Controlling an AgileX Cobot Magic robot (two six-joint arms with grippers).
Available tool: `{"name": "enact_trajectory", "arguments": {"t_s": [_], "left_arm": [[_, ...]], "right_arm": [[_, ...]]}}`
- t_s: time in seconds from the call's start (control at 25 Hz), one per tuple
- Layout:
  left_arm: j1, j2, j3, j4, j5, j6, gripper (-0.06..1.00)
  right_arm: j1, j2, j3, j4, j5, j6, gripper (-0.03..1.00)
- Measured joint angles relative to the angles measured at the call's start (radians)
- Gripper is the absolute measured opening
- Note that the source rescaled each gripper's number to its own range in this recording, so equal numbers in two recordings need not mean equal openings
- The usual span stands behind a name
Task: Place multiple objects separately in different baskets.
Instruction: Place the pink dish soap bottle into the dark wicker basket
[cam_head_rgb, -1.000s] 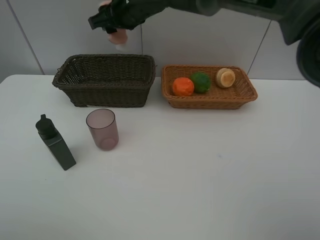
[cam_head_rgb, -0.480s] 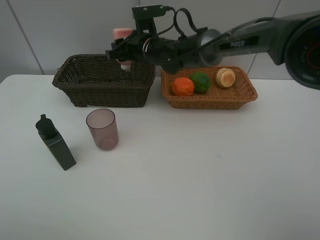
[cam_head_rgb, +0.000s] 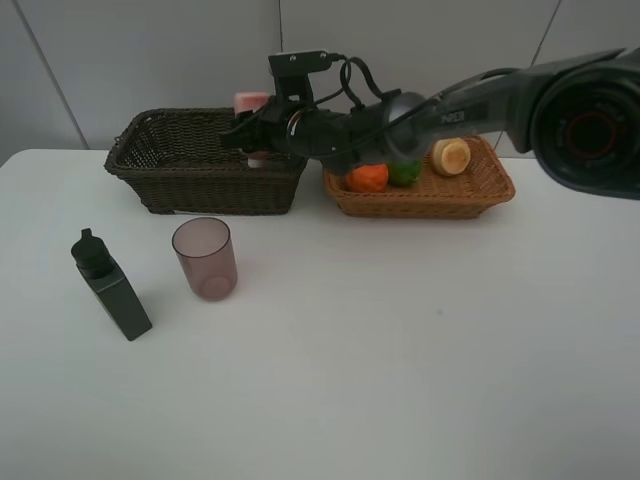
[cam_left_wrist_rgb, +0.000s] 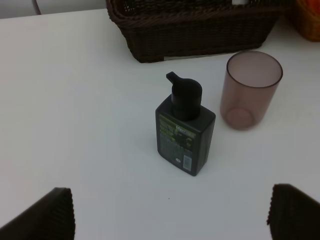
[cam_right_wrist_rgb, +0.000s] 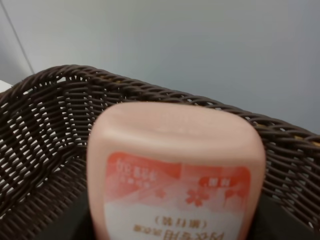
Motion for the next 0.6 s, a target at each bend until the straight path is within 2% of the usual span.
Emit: {"name": "enact_trajectory", "arguments": {"t_s": [0.08, 0.12, 0.2, 0.28, 0.36, 0.44, 0.6], "left_arm": [[0.0, 0.0, 0.0, 0.0, 0.0, 0.0, 1.0], [0.0, 0.0, 0.0, 0.0, 0.0, 0.0, 1.0], [0.0, 0.0, 0.0, 0.0, 0.0, 0.0, 1.0], [0.0, 0.0, 0.0, 0.0, 0.0, 0.0, 1.0], [0.0, 0.0, 0.0, 0.0, 0.0, 0.0, 1.0], [0.0, 0.0, 0.0, 0.0, 0.0, 0.0, 1.0], [0.0, 0.0, 0.0, 0.0, 0.0, 0.0, 1.0]], "right_arm": [[0.0, 0.005, 0.0, 0.0, 0.0, 0.0, 0.0], [0.0, 0.007, 0.0, 0.0, 0.0, 0.0, 0.06], [0.0, 0.008, 0.0, 0.0, 0.0, 0.0, 0.28], [0.0, 0.008, 0.0, 0.0, -0.006, 0.0, 0.58], [0.0, 0.008, 0.0, 0.0, -0.007, 0.0, 0.76], [0.0, -0.003, 0.0, 0.0, 0.011, 0.0, 0.84], [0.0, -0.073, 0.0, 0.0, 0.145, 0.0, 0.88]]}}
